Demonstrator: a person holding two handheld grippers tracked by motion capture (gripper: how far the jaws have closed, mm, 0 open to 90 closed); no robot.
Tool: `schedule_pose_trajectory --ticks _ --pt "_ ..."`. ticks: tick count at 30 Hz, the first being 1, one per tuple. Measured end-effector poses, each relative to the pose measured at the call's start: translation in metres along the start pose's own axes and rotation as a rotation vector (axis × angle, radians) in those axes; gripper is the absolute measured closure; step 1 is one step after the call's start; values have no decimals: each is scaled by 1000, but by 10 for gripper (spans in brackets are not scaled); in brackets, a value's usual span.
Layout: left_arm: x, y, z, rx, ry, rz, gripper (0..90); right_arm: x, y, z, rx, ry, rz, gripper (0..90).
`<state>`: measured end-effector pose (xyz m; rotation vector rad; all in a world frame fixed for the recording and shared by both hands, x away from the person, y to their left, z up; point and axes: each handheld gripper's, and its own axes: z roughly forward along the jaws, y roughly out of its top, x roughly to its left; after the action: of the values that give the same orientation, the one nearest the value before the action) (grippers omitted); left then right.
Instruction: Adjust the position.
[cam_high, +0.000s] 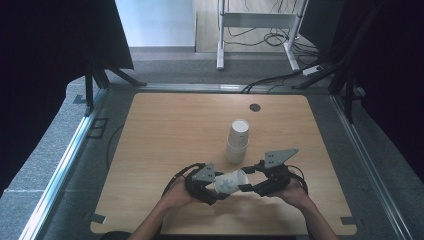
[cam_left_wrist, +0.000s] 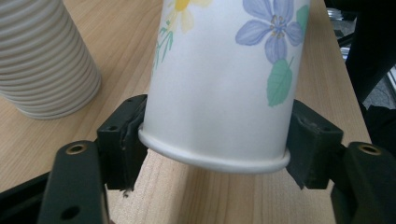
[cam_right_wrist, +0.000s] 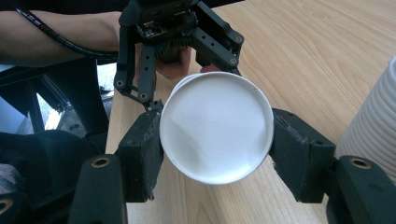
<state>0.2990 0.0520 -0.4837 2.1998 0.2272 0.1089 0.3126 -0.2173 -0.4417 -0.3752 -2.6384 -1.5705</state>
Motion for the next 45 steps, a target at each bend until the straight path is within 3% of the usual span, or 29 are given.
schedule_pose_trajectory --ticks 11,17,23,32,36,44,45 --pt "0 4 -4 25 -7 -2 365 0 0 0 2 4 6 360" --pt "-2 7 -6 48 -11 10 379 1 3 -1 24 -35 3 204" --pt "-4 13 -9 126 12 47 381 3 5 -1 83 -70 14 137" --pt "-1 25 -14 188 45 74 380 7 22 -4 198 -115 -25 111" --pt "3 35 -18 263 59 93 375 7 29 -1 263 -134 -43 81" --pt "4 47 -18 360 74 134 373 9 34 16 395 -140 -95 49" --pt "3 50 -17 400 77 161 373 10 35 19 409 -139 -101 47"
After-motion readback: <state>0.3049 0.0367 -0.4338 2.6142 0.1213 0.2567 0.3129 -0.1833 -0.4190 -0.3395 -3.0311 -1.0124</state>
